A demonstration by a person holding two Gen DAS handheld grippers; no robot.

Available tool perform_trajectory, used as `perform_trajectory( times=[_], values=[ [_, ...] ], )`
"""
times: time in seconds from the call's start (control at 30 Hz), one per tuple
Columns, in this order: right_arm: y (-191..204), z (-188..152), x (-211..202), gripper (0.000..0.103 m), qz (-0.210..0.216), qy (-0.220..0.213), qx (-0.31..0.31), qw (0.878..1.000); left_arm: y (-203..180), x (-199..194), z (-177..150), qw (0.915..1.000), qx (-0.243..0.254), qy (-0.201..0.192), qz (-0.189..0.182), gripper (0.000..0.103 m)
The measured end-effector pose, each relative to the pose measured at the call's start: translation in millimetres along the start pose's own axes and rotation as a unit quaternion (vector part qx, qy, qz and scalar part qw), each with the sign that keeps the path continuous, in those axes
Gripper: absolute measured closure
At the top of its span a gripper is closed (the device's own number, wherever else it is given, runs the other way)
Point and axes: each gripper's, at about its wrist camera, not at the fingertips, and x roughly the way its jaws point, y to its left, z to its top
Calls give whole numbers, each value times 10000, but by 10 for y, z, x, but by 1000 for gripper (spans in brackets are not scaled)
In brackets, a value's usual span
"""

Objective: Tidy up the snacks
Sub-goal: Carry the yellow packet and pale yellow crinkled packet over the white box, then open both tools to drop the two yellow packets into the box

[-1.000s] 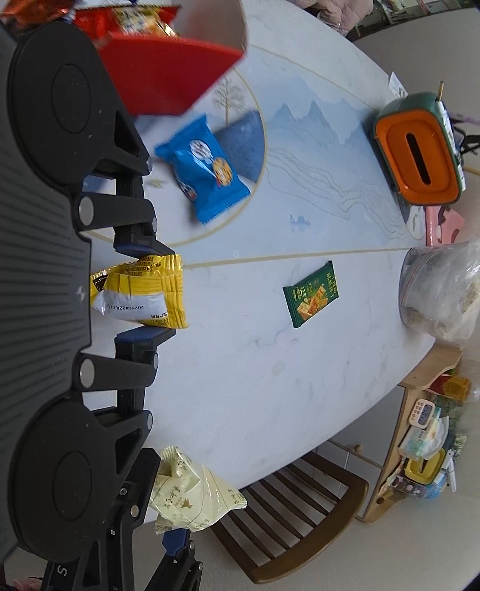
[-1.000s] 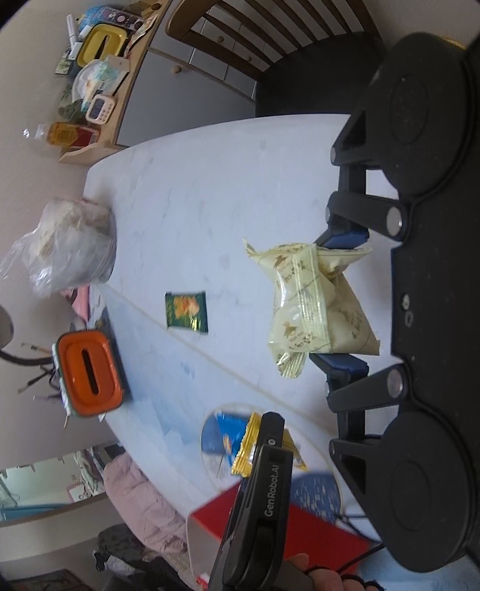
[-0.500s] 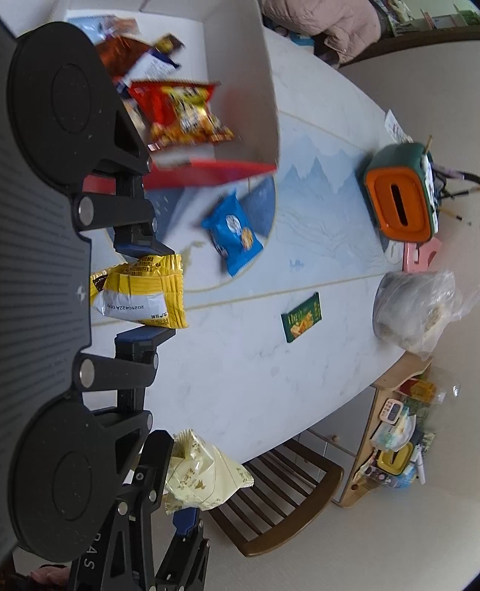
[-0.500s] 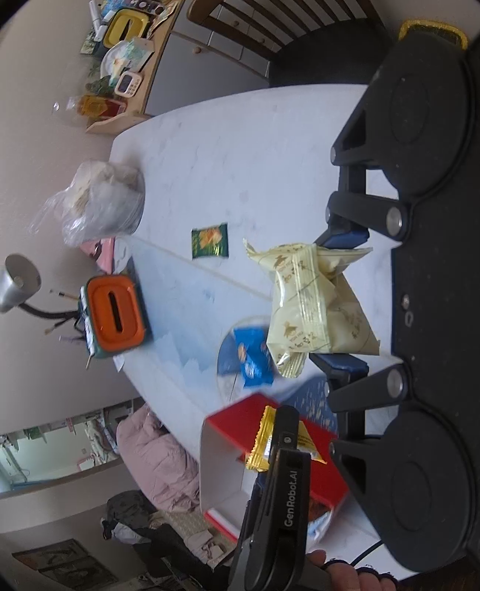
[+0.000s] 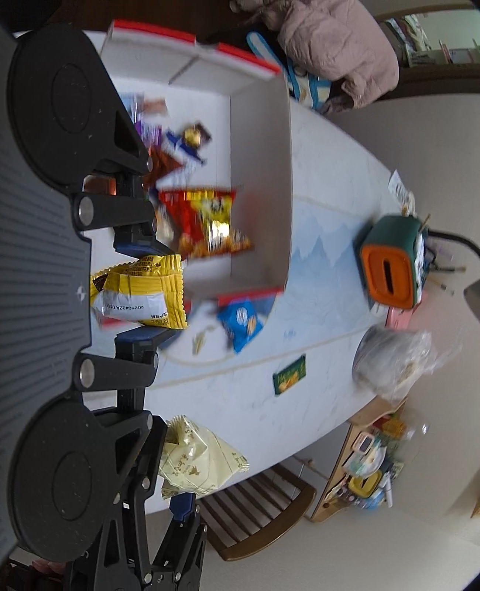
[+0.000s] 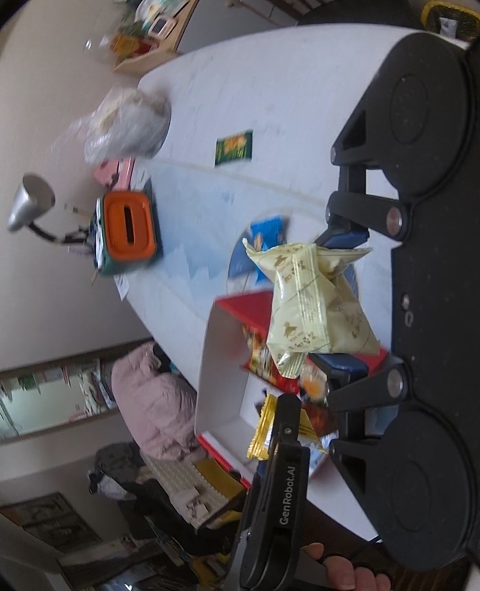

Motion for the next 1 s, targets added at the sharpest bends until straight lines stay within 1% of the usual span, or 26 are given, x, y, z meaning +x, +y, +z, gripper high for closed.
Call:
perform_trajectory(
  times=[0.13,0.33,0.47,0.6,0.77,1.0],
  values=[
    [265,67,150,51,67,46,-151,9999,330,-98,-20,9998,-83,-59,141,67],
    [651,143,429,51,99,197,-357,9991,817,-146,-12,9991,-214,-68,356,67],
    [843,182,646,50,67,339,-460,9983,1091,-111,15,9984,-240,-58,513,67],
    [985,216,894,50,-45,506,-548,9972,1347,4,67,9976,-297,49,616,67],
    [1123,236,1167,50,-182,679,-635,9955,1536,223,126,9965,-275,237,750,67],
    [1209,252,1460,50,-273,913,-628,9935,1573,506,148,9960,-4,462,759,67]
  ],
)
